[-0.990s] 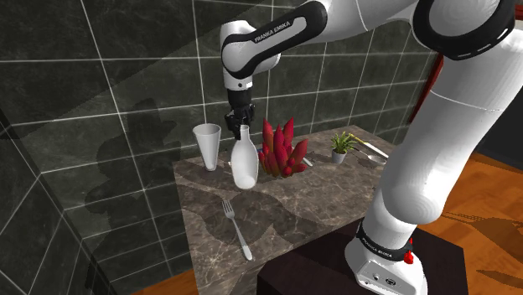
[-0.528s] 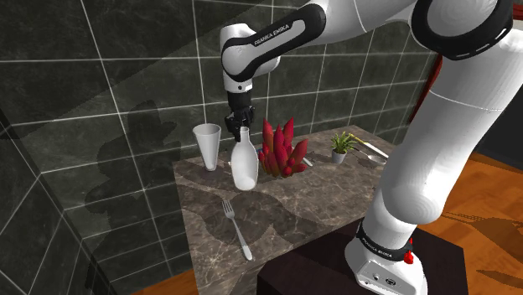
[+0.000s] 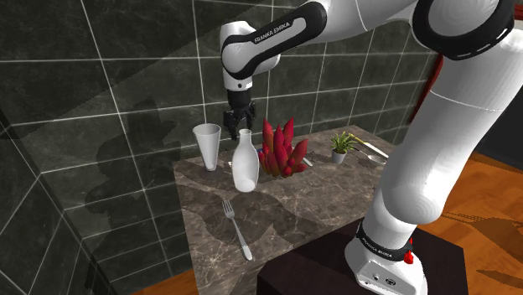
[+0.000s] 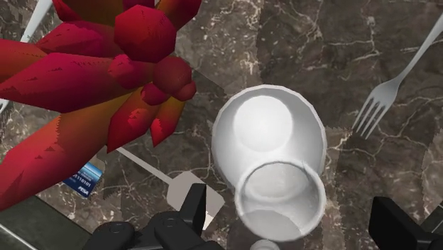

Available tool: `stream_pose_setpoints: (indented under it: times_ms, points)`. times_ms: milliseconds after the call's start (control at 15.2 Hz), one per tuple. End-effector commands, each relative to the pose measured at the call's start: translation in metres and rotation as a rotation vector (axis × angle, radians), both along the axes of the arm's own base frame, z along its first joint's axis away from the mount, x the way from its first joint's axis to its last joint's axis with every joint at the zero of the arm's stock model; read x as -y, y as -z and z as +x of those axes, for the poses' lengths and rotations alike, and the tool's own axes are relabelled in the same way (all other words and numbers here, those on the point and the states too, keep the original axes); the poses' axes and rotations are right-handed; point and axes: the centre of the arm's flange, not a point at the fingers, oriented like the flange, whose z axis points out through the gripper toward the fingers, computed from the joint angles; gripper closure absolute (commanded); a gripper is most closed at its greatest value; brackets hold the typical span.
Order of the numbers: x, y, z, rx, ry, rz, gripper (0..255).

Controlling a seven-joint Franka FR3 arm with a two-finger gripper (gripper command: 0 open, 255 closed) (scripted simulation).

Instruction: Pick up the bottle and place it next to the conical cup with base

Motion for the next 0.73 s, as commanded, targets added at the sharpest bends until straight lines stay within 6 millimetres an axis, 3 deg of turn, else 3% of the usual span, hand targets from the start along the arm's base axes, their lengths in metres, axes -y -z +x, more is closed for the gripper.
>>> stream_pose_setpoints:
  times_ms: [0,132,660]
  points:
    - [-0.001,-0.021,0.002,0.0,0.0,0.0,0]
    - [-0.001,-0.044,0.003,0.0,0.0,0.0,0]
    - [-0.001,-0.044,0.003,0.0,0.0,0.0,0]
